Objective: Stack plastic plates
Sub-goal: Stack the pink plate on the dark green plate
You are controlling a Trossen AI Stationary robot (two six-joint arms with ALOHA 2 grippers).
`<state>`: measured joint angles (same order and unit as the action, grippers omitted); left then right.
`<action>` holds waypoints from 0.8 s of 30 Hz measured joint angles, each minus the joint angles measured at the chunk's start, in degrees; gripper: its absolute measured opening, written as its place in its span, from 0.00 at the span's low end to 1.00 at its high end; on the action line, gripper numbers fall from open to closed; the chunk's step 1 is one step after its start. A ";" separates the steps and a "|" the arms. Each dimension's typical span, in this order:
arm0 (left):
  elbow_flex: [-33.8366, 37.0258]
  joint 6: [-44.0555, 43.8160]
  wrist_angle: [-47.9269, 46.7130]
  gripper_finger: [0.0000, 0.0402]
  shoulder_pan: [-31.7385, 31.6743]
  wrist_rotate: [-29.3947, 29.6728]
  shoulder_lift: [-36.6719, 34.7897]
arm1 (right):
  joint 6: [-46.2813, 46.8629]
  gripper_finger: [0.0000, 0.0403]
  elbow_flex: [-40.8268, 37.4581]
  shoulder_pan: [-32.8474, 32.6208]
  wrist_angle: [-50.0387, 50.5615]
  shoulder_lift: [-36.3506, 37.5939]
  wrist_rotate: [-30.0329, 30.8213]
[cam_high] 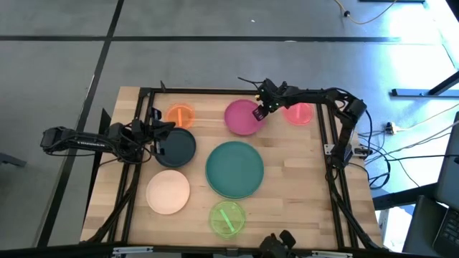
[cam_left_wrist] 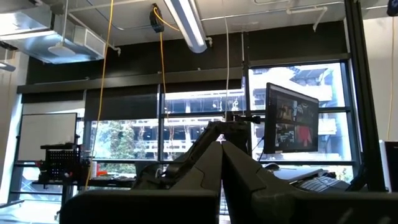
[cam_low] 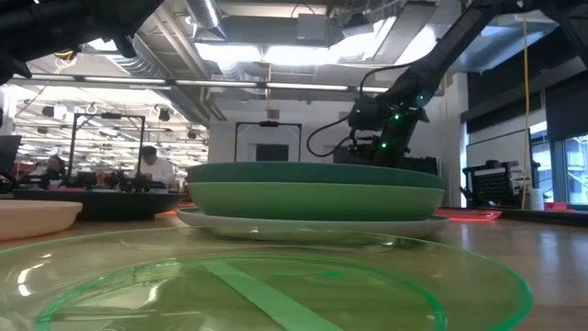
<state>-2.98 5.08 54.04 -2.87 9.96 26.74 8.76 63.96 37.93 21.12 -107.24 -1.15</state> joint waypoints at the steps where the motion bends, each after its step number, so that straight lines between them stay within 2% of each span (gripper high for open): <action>1: 0.00 0.00 0.00 0.00 0.00 0.00 -0.02 | -0.17 0.36 -0.02 -0.02 -0.39 -0.30 0.02; 5: 0.00 0.00 0.00 0.00 0.00 0.01 -0.02 | -0.59 0.27 -0.02 -0.02 -0.99 -0.66 0.00; 12: 0.00 0.02 0.00 0.00 0.00 0.02 -0.01 | -2.02 0.03 0.05 -0.02 -1.59 -0.61 0.02; 24: 0.00 0.07 0.00 0.00 0.00 0.04 -0.02 | -2.99 0.01 0.01 1.24 -4.64 -0.21 1.61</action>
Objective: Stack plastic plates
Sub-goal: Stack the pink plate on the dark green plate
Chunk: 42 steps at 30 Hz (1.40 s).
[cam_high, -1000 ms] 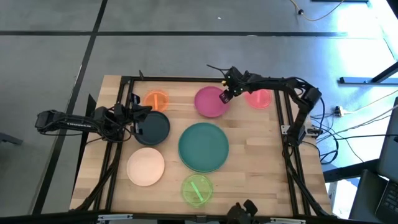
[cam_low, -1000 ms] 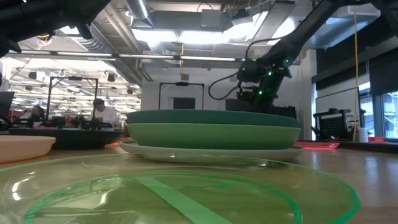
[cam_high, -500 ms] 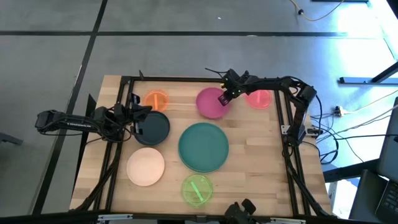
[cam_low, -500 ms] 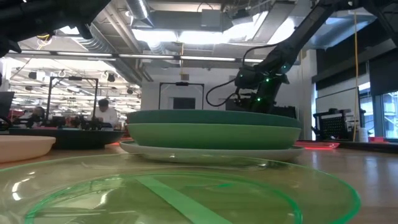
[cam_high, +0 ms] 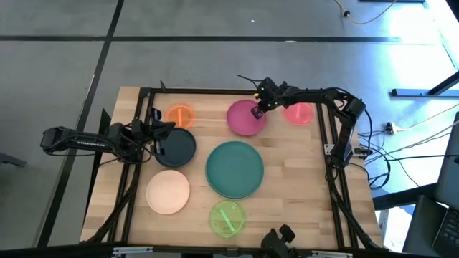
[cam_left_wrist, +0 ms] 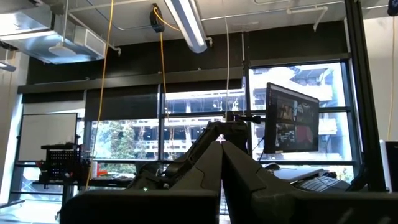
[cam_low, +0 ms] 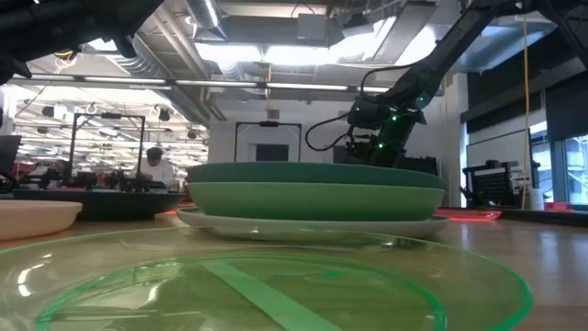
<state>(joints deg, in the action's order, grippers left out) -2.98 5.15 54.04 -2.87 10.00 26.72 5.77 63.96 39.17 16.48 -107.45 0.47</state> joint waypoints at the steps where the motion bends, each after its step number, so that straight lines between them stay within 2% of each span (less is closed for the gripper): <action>1: 0.00 0.01 0.00 0.00 0.01 0.00 0.00 | -0.04 0.01 0.03 0.28 0.04 0.30 0.39; 13: 0.00 0.11 0.00 0.00 0.00 0.03 0.00 | -1.36 0.00 0.13 1.74 2.08 10.41 0.39; 20: 0.00 0.09 0.00 0.00 0.00 0.03 0.00 | -1.56 0.00 0.17 1.70 5.44 17.41 -3.04; 24: 0.00 0.06 0.00 0.00 0.00 0.01 0.02 | -1.69 0.00 0.17 1.73 8.06 20.31 -9.94; 30: 0.00 0.05 0.00 0.00 0.00 0.03 0.01 | -1.66 0.00 0.17 1.62 11.22 22.15 -16.82; 34: 0.00 0.04 0.00 0.00 0.00 0.03 0.00 | -1.62 0.00 0.17 -0.88 11.61 22.15 -18.14; 42: 0.00 0.04 0.00 0.00 0.00 0.03 0.00 | -1.62 0.00 0.15 -10.34 10.55 22.14 -18.54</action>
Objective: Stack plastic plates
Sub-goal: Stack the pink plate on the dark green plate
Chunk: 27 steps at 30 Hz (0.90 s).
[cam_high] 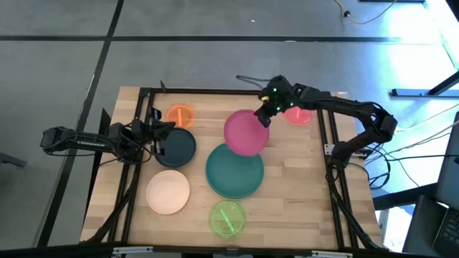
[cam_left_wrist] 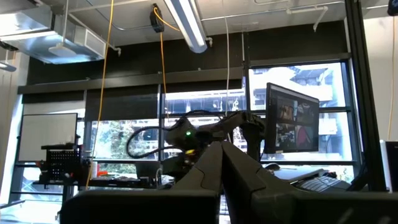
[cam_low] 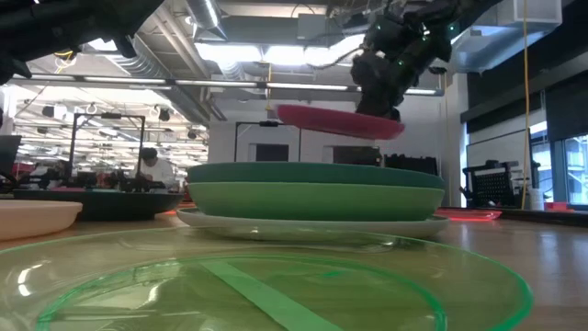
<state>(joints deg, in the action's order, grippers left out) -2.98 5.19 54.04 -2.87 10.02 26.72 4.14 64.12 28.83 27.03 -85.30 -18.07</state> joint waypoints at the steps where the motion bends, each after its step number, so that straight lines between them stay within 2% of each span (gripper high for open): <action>1: 0.00 0.00 0.00 0.00 0.00 0.00 0.01 | 0.01 0.00 0.00 -1.25 -0.33 -0.05 0.20; 8: 0.00 -0.02 0.00 0.00 0.00 -0.02 0.00 | 0.08 0.00 -0.04 -8.75 -1.07 -1.13 2.67; 13: 0.00 -0.02 0.03 0.00 0.00 0.00 0.00 | 0.05 0.00 -0.07 -13.28 -2.59 -3.28 6.65; 20: 0.00 -0.26 -0.31 0.00 0.00 -0.02 0.02 | 0.35 0.00 -0.07 -18.95 -7.78 -8.30 7.09; 27: 0.00 -0.15 -0.46 0.00 0.02 0.20 0.02 | 0.20 0.00 -0.07 -21.87 -10.56 -13.46 7.00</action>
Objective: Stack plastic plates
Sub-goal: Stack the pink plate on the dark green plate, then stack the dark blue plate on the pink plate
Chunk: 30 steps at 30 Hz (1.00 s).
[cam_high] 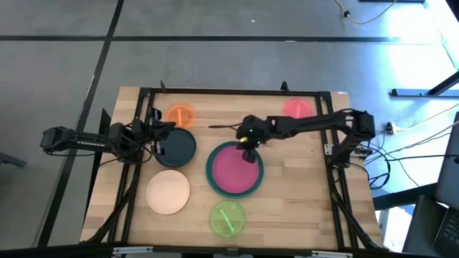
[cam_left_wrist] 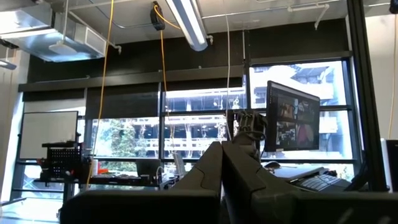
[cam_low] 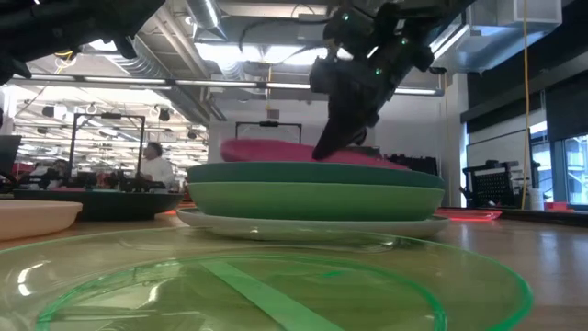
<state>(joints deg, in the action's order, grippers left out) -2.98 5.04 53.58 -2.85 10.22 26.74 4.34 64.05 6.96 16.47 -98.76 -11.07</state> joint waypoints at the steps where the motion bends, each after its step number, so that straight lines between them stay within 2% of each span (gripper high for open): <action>1: 0.00 0.00 0.00 0.00 -0.02 0.00 0.00 | -0.09 0.00 0.00 0.00 -0.22 -0.70 0.02; 13: 0.00 0.04 0.00 0.00 -0.02 0.03 0.00 | -0.09 0.01 0.02 0.18 -3.58 -5.92 -0.52; 16: 0.00 0.04 -0.13 0.00 0.00 0.02 0.00 | -0.38 0.07 0.02 0.18 -3.78 -6.32 -0.24; 23: 0.00 0.24 -0.48 0.00 -0.02 0.04 0.00 | -2.75 0.27 0.87 0.18 -2.49 -5.33 0.28; 27: -0.46 1.18 -0.76 0.00 -0.02 0.17 0.48 | -6.88 0.33 0.89 -0.25 -2.33 -0.48 0.48; 30: -3.10 1.02 -4.62 0.00 0.00 0.19 2.97 | -9.31 0.34 -0.99 -0.87 -3.46 3.92 1.25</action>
<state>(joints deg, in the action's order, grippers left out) -6.08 6.06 48.97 -2.85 10.40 29.71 -4.97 63.06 6.08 13.00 -94.84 -9.82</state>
